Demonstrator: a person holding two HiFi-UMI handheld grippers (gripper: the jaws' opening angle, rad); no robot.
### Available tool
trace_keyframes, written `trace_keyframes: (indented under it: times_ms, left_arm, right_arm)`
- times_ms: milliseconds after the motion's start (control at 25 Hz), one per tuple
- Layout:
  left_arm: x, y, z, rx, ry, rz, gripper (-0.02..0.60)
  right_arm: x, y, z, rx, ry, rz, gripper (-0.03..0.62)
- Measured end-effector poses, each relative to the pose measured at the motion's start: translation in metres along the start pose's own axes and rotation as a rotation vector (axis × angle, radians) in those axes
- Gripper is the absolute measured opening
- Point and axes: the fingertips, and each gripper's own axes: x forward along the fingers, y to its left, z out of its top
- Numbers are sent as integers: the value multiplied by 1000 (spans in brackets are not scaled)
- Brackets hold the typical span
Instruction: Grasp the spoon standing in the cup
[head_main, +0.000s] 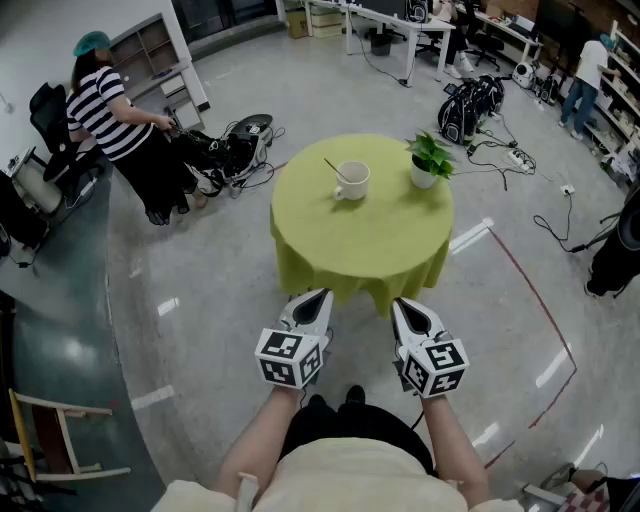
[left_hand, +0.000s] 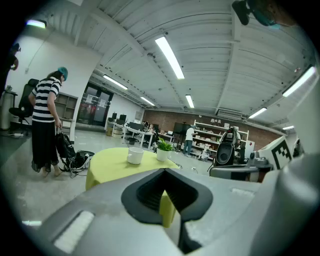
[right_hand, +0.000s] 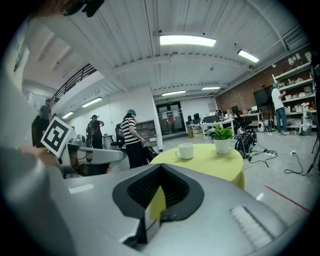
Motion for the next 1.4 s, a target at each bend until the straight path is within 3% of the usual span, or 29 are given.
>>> trace_keyframes:
  times_ms: [800, 1400]
  left_arm:
    - [3, 25, 6, -40, -8, 101, 2]
    - [74, 72, 21, -54, 21, 91, 2]
  right_arm:
    - [7, -6, 4, 33, -3, 23, 2]
    - [72, -54, 17, 59, 18, -17, 2]
